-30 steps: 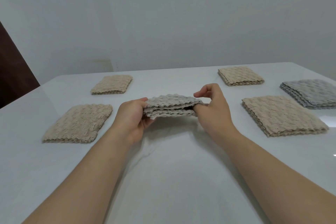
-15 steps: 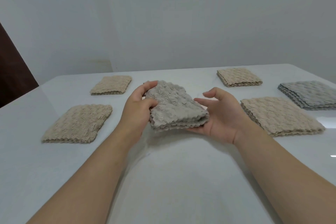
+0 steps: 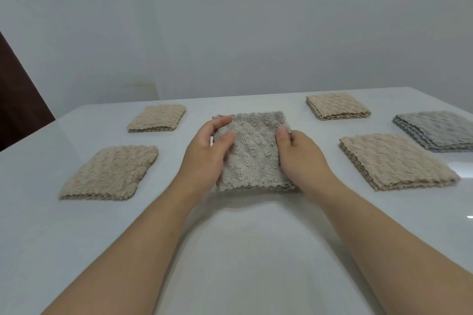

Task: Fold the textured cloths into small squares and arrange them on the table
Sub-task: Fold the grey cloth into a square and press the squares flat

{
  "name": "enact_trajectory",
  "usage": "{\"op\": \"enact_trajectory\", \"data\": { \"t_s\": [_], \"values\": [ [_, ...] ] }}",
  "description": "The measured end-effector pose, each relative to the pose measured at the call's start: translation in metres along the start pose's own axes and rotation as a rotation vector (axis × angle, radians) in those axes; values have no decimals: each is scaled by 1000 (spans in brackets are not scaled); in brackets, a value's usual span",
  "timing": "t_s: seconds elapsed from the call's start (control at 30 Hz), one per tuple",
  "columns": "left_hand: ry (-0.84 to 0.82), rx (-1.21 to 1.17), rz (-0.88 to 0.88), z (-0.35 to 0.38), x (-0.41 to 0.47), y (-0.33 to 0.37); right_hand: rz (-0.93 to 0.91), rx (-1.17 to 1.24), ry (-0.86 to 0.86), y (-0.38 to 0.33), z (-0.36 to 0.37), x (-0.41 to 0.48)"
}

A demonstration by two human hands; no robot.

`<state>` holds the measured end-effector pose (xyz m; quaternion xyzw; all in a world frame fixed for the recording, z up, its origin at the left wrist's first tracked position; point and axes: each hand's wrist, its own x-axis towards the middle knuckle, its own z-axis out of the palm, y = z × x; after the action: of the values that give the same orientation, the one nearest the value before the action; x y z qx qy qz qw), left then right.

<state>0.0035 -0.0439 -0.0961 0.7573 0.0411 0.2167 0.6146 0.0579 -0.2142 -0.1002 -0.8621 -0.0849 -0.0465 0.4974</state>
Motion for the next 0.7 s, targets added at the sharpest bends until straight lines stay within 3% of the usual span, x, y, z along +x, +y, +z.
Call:
{"op": "enact_trajectory", "data": {
  "t_s": [0.1,0.23,0.57,0.7],
  "values": [
    [22,225,74,3,-1,-6,-35,-56,18,4,5,0],
    [18,322,88,-2,2,-9,-33,-50,35,7,10,5],
    [10,256,6,-3,2,-11,72,102,-68,14,9,9],
    [-23,112,-23,-8,6,-12,85,124,-113,15,7,9]
  ]
}}
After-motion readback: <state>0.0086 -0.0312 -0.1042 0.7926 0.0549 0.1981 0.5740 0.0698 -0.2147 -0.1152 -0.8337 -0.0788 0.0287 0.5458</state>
